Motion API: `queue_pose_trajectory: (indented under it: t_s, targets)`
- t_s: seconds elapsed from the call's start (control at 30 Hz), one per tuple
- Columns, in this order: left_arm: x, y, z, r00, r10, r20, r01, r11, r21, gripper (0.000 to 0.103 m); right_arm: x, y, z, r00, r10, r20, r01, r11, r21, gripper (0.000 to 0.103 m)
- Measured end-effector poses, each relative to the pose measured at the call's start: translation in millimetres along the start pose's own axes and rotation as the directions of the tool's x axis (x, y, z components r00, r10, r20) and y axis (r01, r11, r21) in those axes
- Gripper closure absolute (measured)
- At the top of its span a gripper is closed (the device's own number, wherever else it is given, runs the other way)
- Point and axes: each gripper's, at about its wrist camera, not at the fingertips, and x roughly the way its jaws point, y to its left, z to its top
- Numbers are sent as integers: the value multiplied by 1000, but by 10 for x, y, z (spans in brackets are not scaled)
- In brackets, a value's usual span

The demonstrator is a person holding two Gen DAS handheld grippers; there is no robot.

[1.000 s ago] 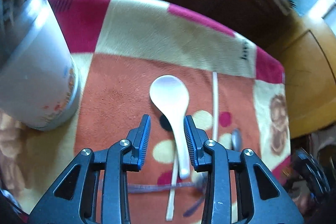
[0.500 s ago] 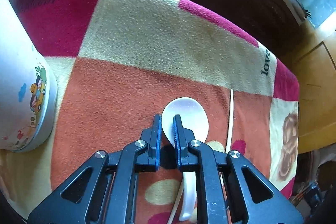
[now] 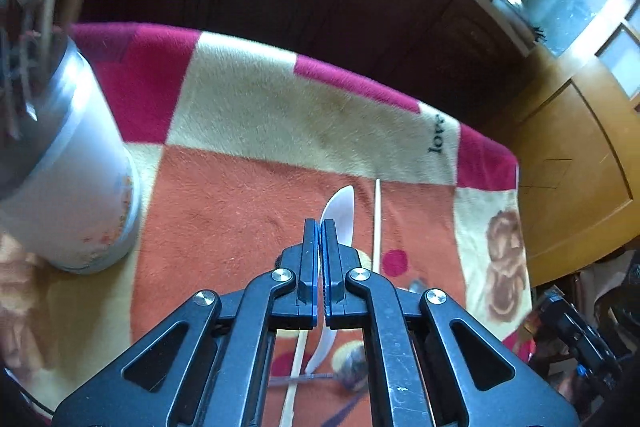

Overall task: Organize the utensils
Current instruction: 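Lift the white spoon with the left tool while the right tool lifts the fork toward the jar, then lower the white spoon and fork into the white jar and open both tools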

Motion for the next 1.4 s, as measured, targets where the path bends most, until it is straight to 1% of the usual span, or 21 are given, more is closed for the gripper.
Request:
queue_pose_trajectory:
  t_s: [0.27, 0.47, 0.63, 0.8, 0.9, 1.03, 1.13, 1.2, 1.23, 1.33, 1.4]
  targets:
    - [-552, 39, 63, 997, -9, 82, 8, 1000, 12, 103, 57, 286, 165, 1000, 1, 11, 0, 998, -64, 101]
    - [-998, 157, 203, 988, -21, 156, 20, 1000, 8, 103, 180, 548, 333, 1000, 3, 16, -1, 992, -125, 101]
    - [-1461, 354, 402, 970, -14, 242, 16, 1000, -6, 103, 305, 823, 620, 999, 18, 48, -9, 985, -175, 101]
    - [-1828, 680, 658, 945, 41, 326, -23, 998, -58, 103, 505, 1225, 987, 994, 41, 103, -15, 971, -240, 101]
    - [-1884, 854, 752, 935, 72, 346, -45, 995, -85, 103, 708, 1446, 1195, 990, 66, 124, -33, 967, -251, 102]
    - [-1783, 1047, 784, 928, 115, 355, -81, 991, -110, 103, 1074, 1685, 1318, 991, 30, 132, 9, 957, -289, 102]
    - [-1685, 1201, 781, 927, 126, 354, -82, 987, -136, 103, 1335, 1817, 1306, 990, -13, 140, 60, 941, -334, 102]
    - [-1631, 1257, 785, 921, 143, 363, -97, 985, -143, 103, 1477, 1867, 1276, 988, -45, 147, 97, 925, -367, 102]
    - [-1604, 1290, 804, 918, 146, 370, -97, 984, -150, 103, 1528, 1876, 1263, 987, -53, 149, 106, 920, -378, 101]
    - [-1597, 1379, 896, 916, 126, 382, -61, 982, -177, 103, 1713, 1897, 1213, 988, -71, 140, 122, 906, -406, 102]
    - [-1603, 1376, 935, 915, 121, 386, -58, 984, -171, 103, 1794, 1907, 1187, 988, -77, 135, 128, 898, -422, 102]
